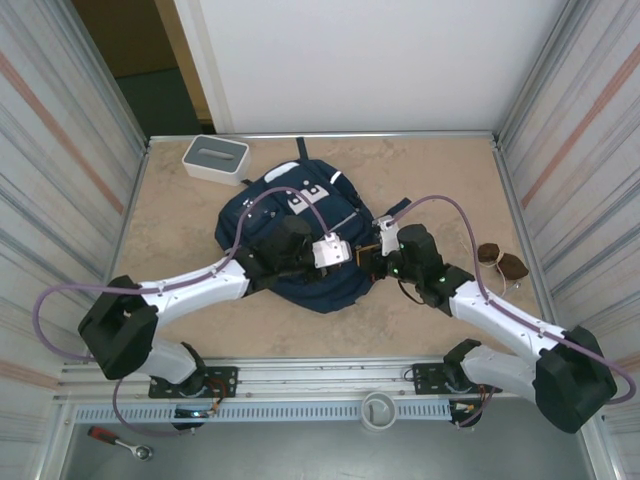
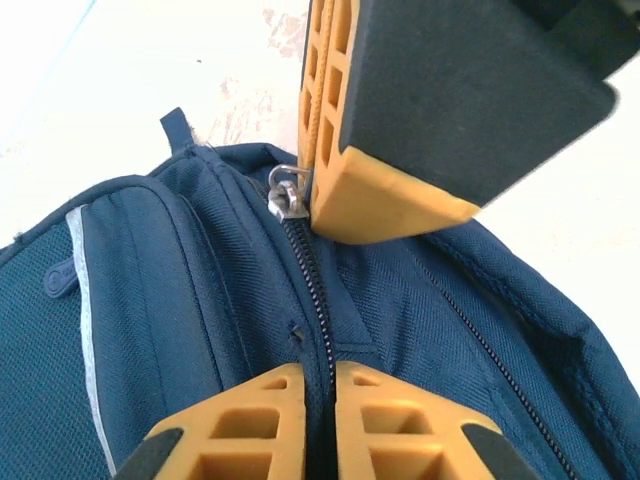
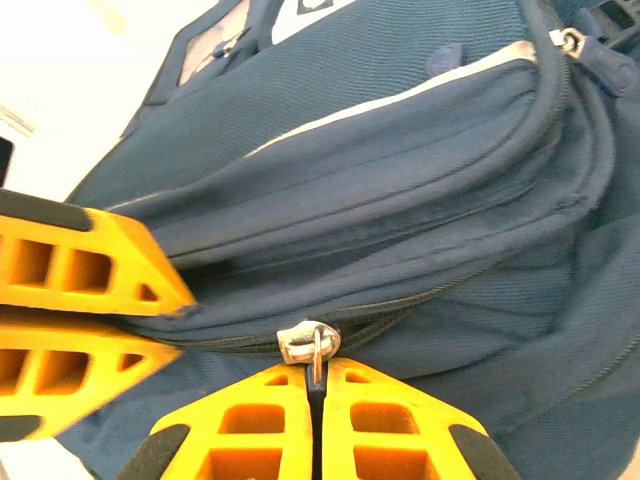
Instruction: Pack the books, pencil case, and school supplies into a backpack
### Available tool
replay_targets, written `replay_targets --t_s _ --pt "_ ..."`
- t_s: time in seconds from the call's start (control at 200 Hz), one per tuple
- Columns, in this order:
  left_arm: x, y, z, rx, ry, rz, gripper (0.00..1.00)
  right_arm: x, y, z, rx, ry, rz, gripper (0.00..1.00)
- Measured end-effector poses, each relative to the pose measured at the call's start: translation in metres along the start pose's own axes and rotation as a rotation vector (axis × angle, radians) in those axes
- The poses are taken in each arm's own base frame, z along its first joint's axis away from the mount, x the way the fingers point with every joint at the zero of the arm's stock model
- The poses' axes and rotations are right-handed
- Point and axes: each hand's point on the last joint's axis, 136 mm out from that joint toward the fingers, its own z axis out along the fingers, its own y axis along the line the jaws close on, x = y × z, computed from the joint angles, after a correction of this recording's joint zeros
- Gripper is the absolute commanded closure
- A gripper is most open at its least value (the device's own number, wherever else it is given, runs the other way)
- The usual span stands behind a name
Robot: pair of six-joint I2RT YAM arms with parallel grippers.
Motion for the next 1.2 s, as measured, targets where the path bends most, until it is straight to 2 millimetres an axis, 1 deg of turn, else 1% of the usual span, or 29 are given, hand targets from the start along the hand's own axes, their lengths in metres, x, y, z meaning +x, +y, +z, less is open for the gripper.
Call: replay_targets --t_s 0.065,0.14,0.19,0.291,0.406,0.481,0.511,0.576,0.631,0.661,0.716,0.777,0.842,0.882,0.947,1.002,1.057,1.137,1.197 --pt "0.001 -0.002 -0.007 0.027 -0.037 -0.013 0.96 -0.002 -0.010 -0.002 0.011 -0.001 0.024 1.00" --pt "0.003 -0.003 -0.019 0.060 -0.089 -0.042 0.97 -0.004 -0.031 -0.002 0.040 0.003 0.069 1.00" --pt "0.004 -0.002 -0.028 0.070 -0.129 -0.068 0.98 -0.002 -0.039 0.000 0.042 0.019 0.095 1.00" --pt "0.014 0.001 -0.042 0.082 -0.174 -0.107 0.98 -0.001 -0.039 0.003 0.021 0.039 0.109 1.00" --pt "0.021 0.006 -0.050 0.087 -0.195 -0.128 0.97 -0.001 -0.036 0.003 0.005 0.041 0.108 1.00" --pt "0.024 0.012 -0.053 0.081 -0.206 -0.142 0.95 -0.003 -0.032 0.003 -0.005 0.034 0.099 1.00" --pt "0.025 0.015 -0.054 0.076 -0.210 -0.147 0.92 -0.004 -0.030 0.002 -0.009 0.029 0.094 1.00" --pt "0.030 0.020 -0.056 0.061 -0.211 -0.160 0.80 -0.007 -0.024 0.001 -0.019 0.013 0.077 1.00" --pt "0.034 0.027 -0.058 0.034 -0.199 -0.171 0.65 -0.007 -0.019 0.000 -0.020 0.002 0.062 1.00" --pt "0.036 0.030 -0.059 0.017 -0.192 -0.171 0.59 -0.007 -0.017 0.000 -0.017 -0.003 0.056 1.00" --pt "0.040 0.037 -0.060 -0.018 -0.170 -0.183 0.50 -0.005 -0.013 0.000 -0.019 -0.008 0.044 1.00" --pt "0.045 0.040 -0.062 -0.042 -0.144 -0.197 0.43 -0.003 -0.007 0.001 -0.026 -0.011 0.033 1.00" --pt "0.045 0.038 -0.064 -0.058 -0.120 -0.189 0.35 -0.002 0.001 0.002 -0.035 -0.012 0.018 1.00" --pt "0.041 0.032 -0.065 -0.056 -0.115 -0.160 0.31 -0.001 0.005 0.003 -0.042 -0.011 0.009 1.00" --pt "0.029 0.021 -0.063 -0.046 -0.114 -0.107 0.29 0.001 0.013 0.004 -0.056 -0.009 -0.006 1.00" --pt "0.018 0.012 -0.060 -0.029 -0.116 -0.058 0.29 0.002 0.019 0.005 -0.070 -0.008 -0.018 1.00" --pt "0.011 0.008 -0.056 -0.016 -0.110 -0.024 0.29 0.003 0.025 0.005 -0.087 -0.006 -0.028 1.00" --pt "0.005 0.009 -0.046 -0.008 -0.089 0.009 0.33 0.005 0.034 0.007 -0.109 -0.005 -0.041 1.00" --pt "0.006 0.011 -0.037 -0.001 -0.061 0.018 0.40 0.006 0.039 0.007 -0.122 -0.003 -0.049 1.00"
